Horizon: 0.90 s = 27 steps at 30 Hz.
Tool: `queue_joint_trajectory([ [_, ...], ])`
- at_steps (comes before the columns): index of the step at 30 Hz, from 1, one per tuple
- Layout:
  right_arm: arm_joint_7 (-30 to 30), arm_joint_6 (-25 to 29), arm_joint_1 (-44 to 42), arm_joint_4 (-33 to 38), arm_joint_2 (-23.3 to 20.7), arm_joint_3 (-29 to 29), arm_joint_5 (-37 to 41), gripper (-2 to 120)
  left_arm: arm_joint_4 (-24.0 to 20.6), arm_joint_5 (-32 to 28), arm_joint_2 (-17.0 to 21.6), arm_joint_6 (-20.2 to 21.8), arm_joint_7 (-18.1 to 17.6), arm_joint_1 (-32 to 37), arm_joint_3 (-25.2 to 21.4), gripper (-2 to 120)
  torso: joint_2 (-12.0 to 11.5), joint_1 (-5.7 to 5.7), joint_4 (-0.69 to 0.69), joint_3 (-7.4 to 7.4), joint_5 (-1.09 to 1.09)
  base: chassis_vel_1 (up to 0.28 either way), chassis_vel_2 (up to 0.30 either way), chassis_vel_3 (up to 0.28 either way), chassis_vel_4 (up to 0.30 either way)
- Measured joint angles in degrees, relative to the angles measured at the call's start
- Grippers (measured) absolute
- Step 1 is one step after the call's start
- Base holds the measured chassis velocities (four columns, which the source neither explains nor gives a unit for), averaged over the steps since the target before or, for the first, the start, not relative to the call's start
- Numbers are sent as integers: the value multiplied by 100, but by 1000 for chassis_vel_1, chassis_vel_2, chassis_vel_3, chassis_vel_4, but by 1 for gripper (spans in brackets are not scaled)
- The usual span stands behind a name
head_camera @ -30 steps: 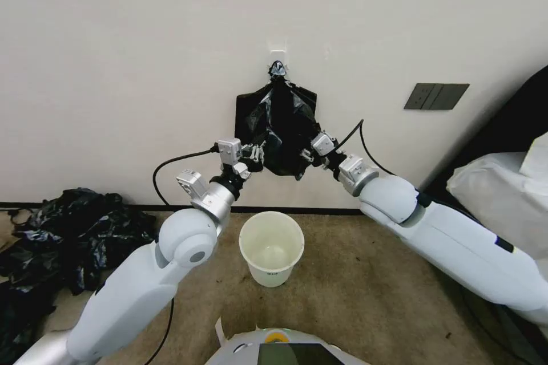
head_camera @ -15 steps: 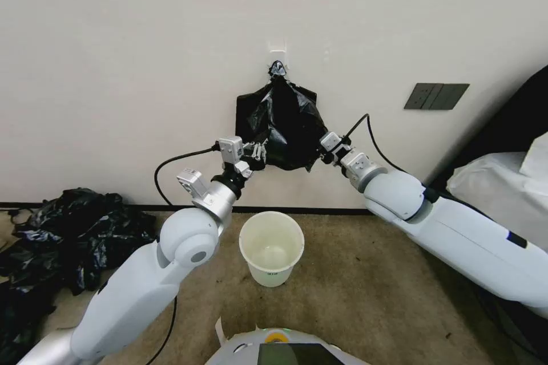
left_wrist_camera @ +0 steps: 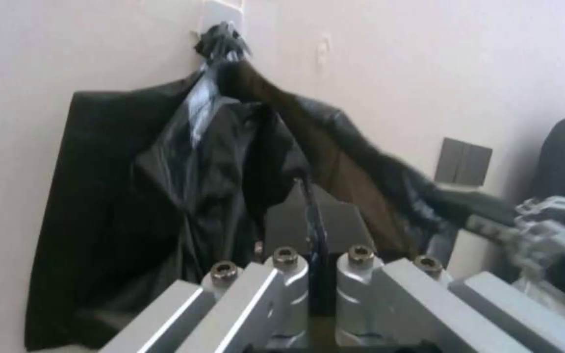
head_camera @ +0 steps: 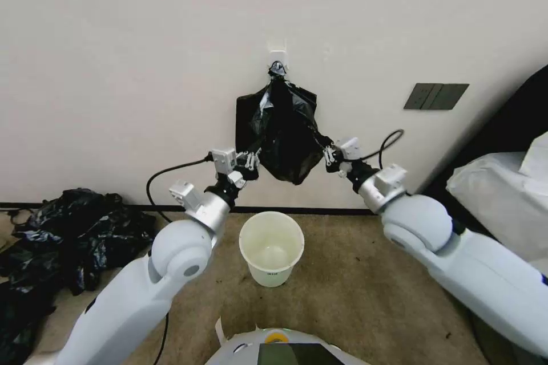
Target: Place a trash bag onto the trash bin.
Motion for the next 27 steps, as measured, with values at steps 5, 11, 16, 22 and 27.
queue_joint_trajectory([
  [5,144,137,-637,285,204,215,208,0,-146,121,27,-22,24,368,-88,0,0,0,0,0,0,0,0,0,0],
  [11,146,257,-949,243,509,168,12,0,-195,305,79,-62,52,579,-177,0,0,-1,1,0,1,0,0,0,0],
  [16,135,265,-853,194,531,129,-28,0,-139,608,196,-50,105,269,-218,8,0,0,1,0,0,0,0,0,0],
  [22,127,267,-786,176,464,130,-31,0,16,675,314,22,132,-138,-106,29,0,0,0,0,0,0,0,0,0],
  [27,118,267,-670,181,364,153,-31,0,379,718,315,217,136,-725,234,48,0,0,0,0,0,0,0,0,0],
])
